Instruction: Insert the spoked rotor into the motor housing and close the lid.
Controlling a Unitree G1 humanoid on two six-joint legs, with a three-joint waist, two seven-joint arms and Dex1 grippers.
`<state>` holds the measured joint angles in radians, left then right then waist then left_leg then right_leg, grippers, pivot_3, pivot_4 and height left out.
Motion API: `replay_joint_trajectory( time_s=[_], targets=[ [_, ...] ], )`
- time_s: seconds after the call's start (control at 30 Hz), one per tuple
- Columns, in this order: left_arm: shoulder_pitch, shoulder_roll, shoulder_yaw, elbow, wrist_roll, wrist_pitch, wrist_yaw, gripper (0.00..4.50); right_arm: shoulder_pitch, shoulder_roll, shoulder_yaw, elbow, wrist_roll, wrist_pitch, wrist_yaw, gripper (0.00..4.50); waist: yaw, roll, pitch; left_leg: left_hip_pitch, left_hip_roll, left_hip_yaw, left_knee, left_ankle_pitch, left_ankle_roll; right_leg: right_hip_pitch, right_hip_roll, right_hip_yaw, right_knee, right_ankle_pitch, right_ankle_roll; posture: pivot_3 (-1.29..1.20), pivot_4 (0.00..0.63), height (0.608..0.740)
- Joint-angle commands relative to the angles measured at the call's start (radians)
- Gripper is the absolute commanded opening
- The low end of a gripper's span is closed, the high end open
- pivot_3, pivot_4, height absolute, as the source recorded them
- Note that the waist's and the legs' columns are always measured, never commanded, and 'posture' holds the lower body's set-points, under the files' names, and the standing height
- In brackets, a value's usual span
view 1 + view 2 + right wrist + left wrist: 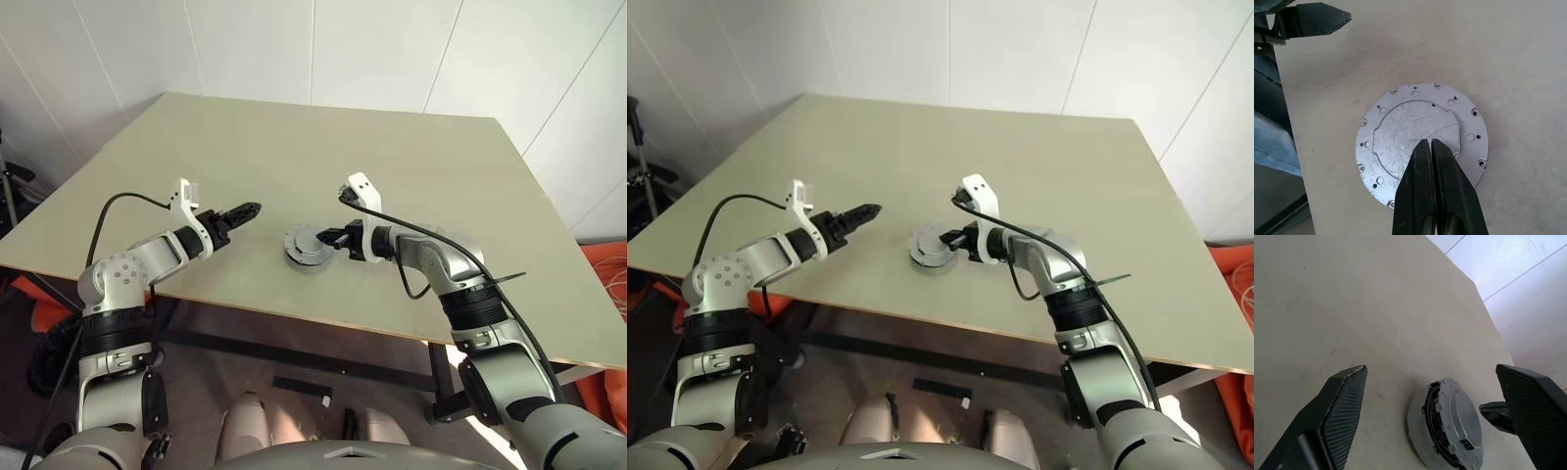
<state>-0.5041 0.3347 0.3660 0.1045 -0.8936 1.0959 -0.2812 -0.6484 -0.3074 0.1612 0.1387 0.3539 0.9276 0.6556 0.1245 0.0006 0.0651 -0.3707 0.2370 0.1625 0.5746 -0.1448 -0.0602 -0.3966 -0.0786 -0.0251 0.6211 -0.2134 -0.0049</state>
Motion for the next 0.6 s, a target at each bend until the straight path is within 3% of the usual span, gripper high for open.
replay_joint_trajectory(
  time_s=[0.03,0.1,0.23,0.43,0.47,0.6],
  targets=[
    [-0.027,0.013,0.002,-0.019,0.006,-0.021,-0.018,4.50,0.008,0.004,-0.011,-0.004,-0.017,-0.106,0.015,0.41,0.000,0.000,0.000,0.000,0.000,0.000,0.000,0.000,0.000,0.000,0.000,0.000,0.000,0.000,0.000,0.00,0.000,0.740],
    [-0.026,0.014,-0.001,-0.022,0.008,-0.022,-0.019,4.50,0.023,0.003,0.016,0.017,-0.058,-0.211,0.022,0.87,0.000,0.000,0.000,0.000,0.000,0.000,0.000,0.000,0.000,0.000,0.000,0.000,0.000,0.000,0.000,0.00,0.000,0.740],
    [-0.027,0.017,-0.003,-0.024,0.013,-0.025,-0.025,4.50,0.042,0.020,0.034,0.038,-0.113,-0.381,0.023,2.22,-0.001,0.000,0.000,0.000,0.000,0.000,0.000,0.000,0.000,0.000,0.000,0.000,0.000,0.000,0.000,0.00,0.000,0.740],
    [-0.028,0.024,-0.001,-0.021,0.018,-0.024,-0.031,4.50,0.040,0.042,-0.001,0.042,-0.113,-0.447,0.020,4.23,-0.002,0.000,0.000,-0.001,0.000,0.000,0.000,0.000,0.000,-0.001,0.000,0.000,0.000,0.000,0.000,0.00,0.000,0.740],
    [-0.029,0.025,-0.002,-0.020,0.019,-0.024,-0.032,4.50,0.042,0.041,-0.002,0.038,-0.110,-0.446,0.021,4.46,-0.002,0.000,0.000,-0.001,0.000,0.000,0.000,0.000,0.000,-0.001,0.000,0.000,0.000,0.000,0.000,0.00,0.000,0.740],
    [-0.032,0.027,-0.002,-0.016,0.021,-0.023,-0.034,4.50,0.051,0.040,0.003,0.008,-0.109,-0.438,0.029,4.46,-0.003,0.000,0.000,-0.001,0.000,0.000,0.000,0.000,0.001,-0.001,0.000,0.000,0.000,0.000,0.000,0.00,0.000,0.740]
  ],
)
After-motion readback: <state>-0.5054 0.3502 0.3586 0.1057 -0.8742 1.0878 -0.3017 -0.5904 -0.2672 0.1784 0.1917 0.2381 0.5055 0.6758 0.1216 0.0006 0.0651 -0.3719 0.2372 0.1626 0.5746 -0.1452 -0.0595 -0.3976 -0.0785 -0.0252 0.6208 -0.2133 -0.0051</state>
